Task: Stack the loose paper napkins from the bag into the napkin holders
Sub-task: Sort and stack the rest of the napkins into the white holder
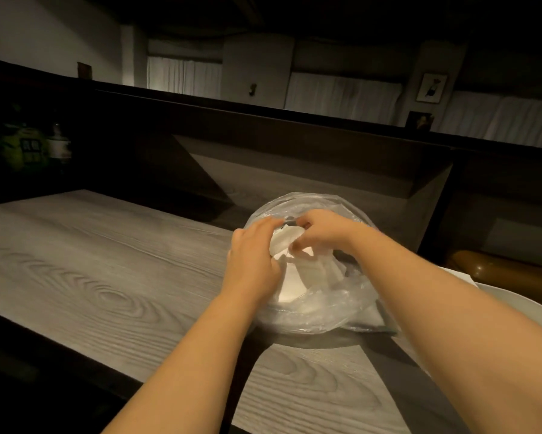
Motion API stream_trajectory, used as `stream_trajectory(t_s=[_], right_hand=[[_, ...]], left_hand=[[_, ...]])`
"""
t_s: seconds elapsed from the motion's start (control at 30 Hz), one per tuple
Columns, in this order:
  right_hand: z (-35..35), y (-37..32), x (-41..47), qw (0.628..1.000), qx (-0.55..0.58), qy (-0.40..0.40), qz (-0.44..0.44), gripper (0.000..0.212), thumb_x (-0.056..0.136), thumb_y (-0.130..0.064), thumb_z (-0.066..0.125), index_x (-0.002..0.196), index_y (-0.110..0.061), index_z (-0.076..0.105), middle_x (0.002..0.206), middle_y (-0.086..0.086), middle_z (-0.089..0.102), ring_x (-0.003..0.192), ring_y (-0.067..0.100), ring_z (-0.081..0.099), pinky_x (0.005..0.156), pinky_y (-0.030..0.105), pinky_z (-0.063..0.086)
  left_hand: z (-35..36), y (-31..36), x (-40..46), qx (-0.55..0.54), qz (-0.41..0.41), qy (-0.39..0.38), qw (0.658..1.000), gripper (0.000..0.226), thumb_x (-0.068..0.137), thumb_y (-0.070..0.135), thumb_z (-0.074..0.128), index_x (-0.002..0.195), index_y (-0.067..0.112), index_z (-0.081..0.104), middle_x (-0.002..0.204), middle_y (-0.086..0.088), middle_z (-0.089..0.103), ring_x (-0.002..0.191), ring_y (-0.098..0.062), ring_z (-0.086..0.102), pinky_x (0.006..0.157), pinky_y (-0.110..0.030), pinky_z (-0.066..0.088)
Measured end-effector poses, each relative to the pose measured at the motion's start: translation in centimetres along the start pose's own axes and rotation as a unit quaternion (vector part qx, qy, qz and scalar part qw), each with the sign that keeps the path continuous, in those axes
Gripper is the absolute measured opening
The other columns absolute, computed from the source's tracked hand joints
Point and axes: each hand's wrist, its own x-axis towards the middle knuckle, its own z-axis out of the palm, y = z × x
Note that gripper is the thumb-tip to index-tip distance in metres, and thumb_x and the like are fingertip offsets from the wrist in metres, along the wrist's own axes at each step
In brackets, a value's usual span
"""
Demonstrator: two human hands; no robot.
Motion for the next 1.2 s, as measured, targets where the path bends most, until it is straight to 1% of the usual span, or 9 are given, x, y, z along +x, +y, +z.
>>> stream_trajectory(t_s=[0.13, 0.27, 0.37, 0.53, 0.6, 0.73, 0.97, 1.1, 1.2], right_hand=[[-0.9, 0.0, -0.1, 0.996, 0.0, -0.06, 0.064, 0.038, 0.075, -0.051, 0.076, 0.093, -0.018, 0.07, 0.093, 0.004, 0.065, 0.079, 0.021, 0.061, 0.067, 0.034, 0.049], [-0.3, -0.6, -0.1, 0.996, 0.063, 0.008, 0.057, 0.047, 0.087, -0.051, 0.066, 0.123, -0.021, 0.064, 0.126, 0.001, 0.06, 0.11, 0.022, 0.057, 0.095, 0.038, 0.049], [0.6, -1.7, -0.1, 0.991, 0.088, 0.034, 0.095, 0.061, 0.084, -0.056, 0.067, 0.132, -0.019, 0.059, 0.132, 0.004, 0.057, 0.12, 0.027, 0.054, 0.1, 0.039, 0.046], [1.3, -3.2, 0.3, 0.986, 0.084, -0.024, 0.142, 0.029, 0.087, -0.026, 0.072, 0.105, -0.004, 0.066, 0.106, 0.013, 0.067, 0.096, 0.028, 0.066, 0.086, 0.039, 0.055], [1.6, -3.4, 0.6, 0.987, 0.108, -0.019, 0.113, 0.028, 0.086, -0.018, 0.074, 0.107, 0.0, 0.067, 0.102, 0.013, 0.069, 0.092, 0.028, 0.068, 0.087, 0.041, 0.056], [1.2, -3.6, 0.5, 0.993, 0.072, -0.012, 0.097, 0.039, 0.078, -0.012, 0.08, 0.114, -0.007, 0.066, 0.089, 0.007, 0.068, 0.072, 0.021, 0.066, 0.059, 0.029, 0.053], [-1.1, -4.4, -1.5, 0.993, 0.003, -0.053, 0.101, 0.028, 0.08, -0.017, 0.076, 0.106, -0.009, 0.067, 0.102, 0.007, 0.063, 0.076, 0.021, 0.057, 0.068, 0.034, 0.047], [-1.4, -4.1, -2.7, 0.997, 0.041, -0.033, 0.058, 0.009, 0.081, -0.021, 0.071, 0.086, -0.018, 0.064, 0.088, 0.002, 0.06, 0.077, 0.018, 0.057, 0.058, 0.029, 0.044], [-2.1, -2.3, -3.8, 0.993, 0.118, 0.013, 0.001, 0.018, 0.084, -0.022, 0.07, 0.101, -0.015, 0.066, 0.098, 0.004, 0.068, 0.086, 0.022, 0.065, 0.069, 0.035, 0.056]], left_hand=[[0.2, -0.3, 0.1, -0.008, 0.006, 0.017, 1.0, 0.062, 0.087, -0.009, 0.044, 0.138, 0.027, 0.049, 0.145, 0.009, 0.043, 0.131, -0.016, 0.031, 0.105, -0.032, 0.033], [0.6, -0.4, 0.0, -0.026, 0.002, 0.045, 0.999, 0.061, 0.084, -0.012, 0.042, 0.133, 0.023, 0.051, 0.141, 0.005, 0.045, 0.126, -0.017, 0.033, 0.098, -0.027, 0.032], [0.6, -0.4, -0.1, -0.047, 0.003, 0.06, 0.997, 0.059, 0.082, -0.012, 0.041, 0.129, 0.02, 0.053, 0.135, 0.004, 0.048, 0.121, -0.018, 0.037, 0.099, -0.031, 0.038], [0.6, -0.4, -0.2, -0.064, 0.019, 0.074, 0.995, 0.05, 0.083, -0.01, 0.043, 0.123, 0.018, 0.055, 0.126, 0.006, 0.05, 0.115, -0.015, 0.04, 0.096, -0.032, 0.04], [0.7, -0.3, -0.2, -0.069, 0.021, 0.074, 0.995, 0.047, 0.084, -0.009, 0.043, 0.12, 0.019, 0.055, 0.124, 0.007, 0.05, 0.113, -0.013, 0.04, 0.094, -0.027, 0.039], [0.7, -0.4, -0.2, -0.068, 0.02, 0.075, 0.995, 0.043, 0.084, -0.006, 0.045, 0.116, 0.022, 0.054, 0.116, 0.012, 0.046, 0.11, -0.011, 0.04, 0.095, -0.031, 0.041], [0.6, -0.5, 0.0, -0.083, 0.016, 0.108, 0.991, 0.035, 0.084, 0.011, 0.043, 0.116, 0.018, 0.053, 0.11, 0.013, 0.043, 0.105, -0.011, 0.04, 0.093, -0.041, 0.044], [0.5, -0.4, -0.2, -0.119, 0.02, 0.126, 0.985, 0.035, 0.085, 0.027, 0.04, 0.118, 0.02, 0.051, 0.111, 0.011, 0.045, 0.105, -0.012, 0.044, 0.088, -0.031, 0.043], [0.4, -0.5, -0.3, -0.175, 0.022, 0.145, 0.974, 0.025, 0.091, 0.033, 0.039, 0.114, 0.025, 0.045, 0.113, 0.004, 0.048, 0.097, -0.013, 0.052, 0.079, -0.022, 0.043]])
